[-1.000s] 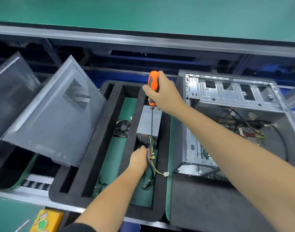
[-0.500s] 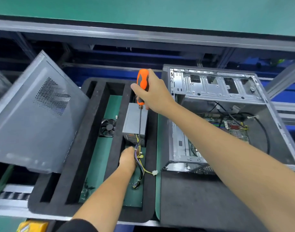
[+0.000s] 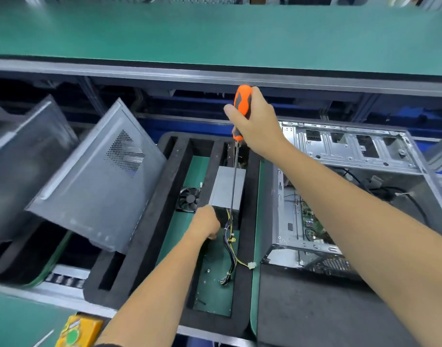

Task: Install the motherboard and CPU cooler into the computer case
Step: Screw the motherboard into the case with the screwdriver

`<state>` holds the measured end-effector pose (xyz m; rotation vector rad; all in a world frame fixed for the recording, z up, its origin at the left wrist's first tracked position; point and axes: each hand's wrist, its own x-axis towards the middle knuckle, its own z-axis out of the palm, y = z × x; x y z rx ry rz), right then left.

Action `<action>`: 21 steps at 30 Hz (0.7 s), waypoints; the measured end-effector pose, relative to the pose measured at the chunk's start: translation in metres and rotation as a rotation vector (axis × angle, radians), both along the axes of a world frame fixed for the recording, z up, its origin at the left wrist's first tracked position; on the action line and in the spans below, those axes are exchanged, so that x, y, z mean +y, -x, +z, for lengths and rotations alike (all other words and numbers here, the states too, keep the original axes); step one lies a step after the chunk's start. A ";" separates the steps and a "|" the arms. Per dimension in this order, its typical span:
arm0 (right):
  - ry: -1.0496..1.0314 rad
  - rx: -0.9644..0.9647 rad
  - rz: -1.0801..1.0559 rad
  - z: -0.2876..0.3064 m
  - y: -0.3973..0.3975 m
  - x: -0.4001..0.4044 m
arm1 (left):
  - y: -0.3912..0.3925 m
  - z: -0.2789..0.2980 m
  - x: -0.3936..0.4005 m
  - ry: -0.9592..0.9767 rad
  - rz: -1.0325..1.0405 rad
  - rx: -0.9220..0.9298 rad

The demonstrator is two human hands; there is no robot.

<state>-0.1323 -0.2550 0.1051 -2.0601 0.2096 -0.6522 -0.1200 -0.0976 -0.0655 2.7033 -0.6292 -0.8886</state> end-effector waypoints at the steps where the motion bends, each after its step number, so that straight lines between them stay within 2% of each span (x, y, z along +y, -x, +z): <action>1: 0.001 -0.022 -0.019 0.009 -0.001 -0.002 | -0.005 0.009 0.002 0.093 0.055 -0.022; 4: -0.007 -0.101 -0.056 0.037 -0.001 -0.010 | -0.015 0.038 0.002 0.380 0.123 -0.027; 7: -0.015 -0.179 -0.119 0.064 0.002 -0.023 | -0.014 0.061 -0.003 0.543 0.116 -0.011; 14: 0.023 -0.283 -0.262 0.100 0.022 -0.050 | -0.008 0.061 -0.019 0.611 0.024 0.033; 21: 0.077 -0.252 -0.324 0.099 0.038 -0.063 | 0.004 0.061 -0.036 0.742 -0.015 0.070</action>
